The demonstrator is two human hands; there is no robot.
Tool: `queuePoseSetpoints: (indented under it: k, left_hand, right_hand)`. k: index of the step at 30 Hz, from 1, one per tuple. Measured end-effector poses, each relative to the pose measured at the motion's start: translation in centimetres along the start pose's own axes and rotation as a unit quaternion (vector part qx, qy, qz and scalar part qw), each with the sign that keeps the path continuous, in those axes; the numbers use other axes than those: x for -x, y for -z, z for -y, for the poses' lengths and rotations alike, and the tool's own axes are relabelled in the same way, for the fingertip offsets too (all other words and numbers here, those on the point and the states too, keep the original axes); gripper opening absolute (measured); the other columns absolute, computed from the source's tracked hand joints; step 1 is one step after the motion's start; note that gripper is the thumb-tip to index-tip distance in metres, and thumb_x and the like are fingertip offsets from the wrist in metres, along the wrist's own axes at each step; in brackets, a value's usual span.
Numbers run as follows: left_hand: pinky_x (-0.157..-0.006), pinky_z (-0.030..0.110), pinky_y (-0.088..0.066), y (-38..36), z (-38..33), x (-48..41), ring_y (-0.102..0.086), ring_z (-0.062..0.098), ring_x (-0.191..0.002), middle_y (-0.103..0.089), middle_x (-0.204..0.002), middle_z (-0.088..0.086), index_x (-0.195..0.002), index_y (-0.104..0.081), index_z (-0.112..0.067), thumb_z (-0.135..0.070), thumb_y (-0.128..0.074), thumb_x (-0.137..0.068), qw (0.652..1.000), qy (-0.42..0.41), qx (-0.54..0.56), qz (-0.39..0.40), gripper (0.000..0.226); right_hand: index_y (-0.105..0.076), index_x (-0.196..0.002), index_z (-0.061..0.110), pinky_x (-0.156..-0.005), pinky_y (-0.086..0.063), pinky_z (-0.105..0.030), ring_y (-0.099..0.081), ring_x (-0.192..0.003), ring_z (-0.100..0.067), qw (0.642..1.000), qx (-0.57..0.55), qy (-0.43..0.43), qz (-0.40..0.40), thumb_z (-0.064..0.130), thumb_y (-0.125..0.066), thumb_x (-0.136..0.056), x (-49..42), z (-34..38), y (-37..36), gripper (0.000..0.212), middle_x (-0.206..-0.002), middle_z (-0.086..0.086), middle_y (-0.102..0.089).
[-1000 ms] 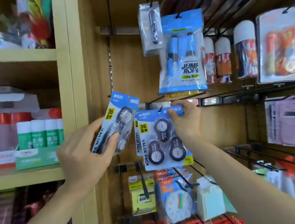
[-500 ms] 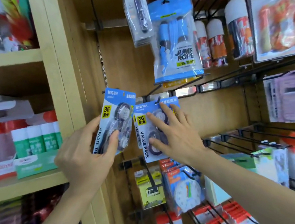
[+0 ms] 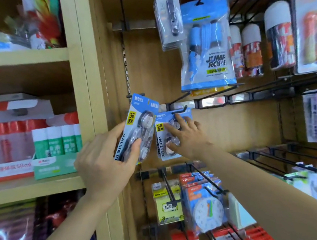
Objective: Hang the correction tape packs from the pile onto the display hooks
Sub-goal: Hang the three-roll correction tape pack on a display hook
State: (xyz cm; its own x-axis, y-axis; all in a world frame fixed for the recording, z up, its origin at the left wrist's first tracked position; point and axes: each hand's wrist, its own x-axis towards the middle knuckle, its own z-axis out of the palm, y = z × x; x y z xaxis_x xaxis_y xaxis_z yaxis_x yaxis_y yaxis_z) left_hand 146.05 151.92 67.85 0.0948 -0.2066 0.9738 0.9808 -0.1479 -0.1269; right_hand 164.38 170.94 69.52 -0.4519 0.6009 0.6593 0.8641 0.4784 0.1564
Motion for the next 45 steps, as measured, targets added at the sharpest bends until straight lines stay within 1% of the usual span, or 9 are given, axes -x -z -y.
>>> queuePoseSetpoints:
  k: [3,6,11,15,21,30,36,40,45]
  left_hand:
    - [-0.057,0.036,-0.051,0.0,-0.1,-0.2,-0.064,0.022,-0.064,-0.072,-0.077,0.002,-0.110,-0.075,-0.012,-0.035,-0.076,-0.087,1.000,0.004,0.007,0.006,0.032]
    - [-0.060,0.037,-0.050,0.1,-0.1,-0.3,-0.064,0.022,-0.065,-0.072,-0.078,0.002,-0.109,-0.074,-0.012,-0.036,-0.077,-0.086,1.000,0.012,0.026,0.010,0.033]
    - [-0.063,0.039,-0.050,0.3,-0.3,-0.4,-0.061,0.015,-0.071,-0.072,-0.080,0.000,-0.111,-0.074,-0.012,-0.039,-0.075,-0.087,0.996,0.026,0.078,0.021,0.036]
    - [-0.063,0.040,-0.052,0.5,-0.5,-0.6,-0.063,0.020,-0.074,-0.072,-0.087,0.003,-0.113,-0.071,-0.009,-0.041,-0.072,-0.090,0.992,0.034,0.119,0.016,0.040]
    - [-0.072,0.023,-0.041,1.1,-0.6,-1.1,-0.057,0.018,-0.086,-0.071,-0.094,0.002,-0.116,-0.070,-0.007,-0.046,-0.069,-0.090,0.996,0.016,0.077,0.052,0.046]
    - [-0.108,0.042,-0.035,2.0,1.8,0.5,-0.045,0.027,-0.134,-0.054,-0.147,0.007,-0.113,-0.076,-0.015,-0.028,-0.067,-0.083,0.982,-0.095,-0.081,0.141,0.034]
    - [-0.110,0.042,-0.035,2.1,1.7,0.8,-0.044,0.029,-0.137,-0.052,-0.149,0.007,-0.108,-0.077,-0.013,-0.027,-0.063,-0.083,0.981,-0.100,-0.087,0.142,0.032]
    - [-0.111,0.041,-0.033,2.1,1.7,1.0,-0.044,0.030,-0.139,-0.051,-0.150,0.006,-0.108,-0.077,-0.012,-0.026,-0.063,-0.083,0.980,-0.097,-0.088,0.148,0.032]
    - [-0.109,0.043,-0.036,2.0,1.8,1.0,-0.045,0.031,-0.138,-0.051,-0.150,0.006,-0.108,-0.077,-0.011,-0.025,-0.061,-0.084,0.981,-0.100,-0.091,0.140,0.032]
  right_hand:
    - [-0.015,-0.156,0.040,-0.117,-0.020,-0.044,-0.019,-0.148,-0.032,0.997,-0.065,0.020,0.032,0.060,-0.049,-0.092,-0.2,-0.7,1.0,0.074,-0.166,-0.008,0.002]
    - [-0.042,-0.149,0.027,-0.114,-0.033,-0.039,-0.035,-0.143,-0.028,0.964,-0.263,-0.016,-0.021,0.043,-0.067,-0.089,1.5,-0.6,3.1,0.066,-0.161,-0.010,-0.028]
    - [-0.063,-0.125,0.020,-0.088,-0.050,-0.020,-0.066,-0.108,-0.006,0.749,-0.660,-0.057,-0.004,0.023,-0.075,-0.086,7.0,2.8,6.6,0.041,-0.118,0.005,-0.070]
    - [-0.055,-0.125,0.017,-0.087,-0.055,-0.029,-0.069,-0.094,-0.012,0.667,-0.742,-0.060,-0.037,0.010,-0.078,-0.082,8.7,5.5,7.5,0.050,-0.106,-0.002,-0.069]
    - [-0.057,-0.123,0.007,-0.089,-0.057,-0.048,-0.070,-0.102,-0.029,0.648,-0.750,-0.042,-0.125,0.002,-0.076,-0.082,10.0,5.9,7.2,0.045,-0.110,-0.011,-0.073]
    - [-0.054,-0.132,0.017,-0.084,-0.059,-0.033,-0.071,-0.100,-0.018,0.749,-0.633,-0.044,-0.190,0.001,-0.066,-0.092,9.8,0.8,5.4,0.045,-0.110,-0.001,-0.074]
    - [-0.053,-0.131,0.010,-0.088,-0.056,-0.035,-0.068,-0.105,-0.015,0.766,-0.608,-0.070,-0.197,0.004,-0.064,-0.094,8.8,-0.2,2.2,0.038,-0.115,-0.004,-0.071]
    - [-0.053,-0.128,0.011,-0.095,-0.054,-0.052,-0.067,-0.111,-0.027,0.747,-0.637,-0.085,-0.171,0.008,-0.063,-0.095,8.7,-0.1,0.6,0.034,-0.118,-0.009,-0.070]
    - [-0.056,-0.126,0.011,-0.089,-0.056,-0.037,-0.068,-0.106,-0.019,0.757,-0.632,-0.061,-0.157,0.007,-0.061,-0.096,9.1,0.1,1.8,0.030,-0.115,-0.006,-0.071]
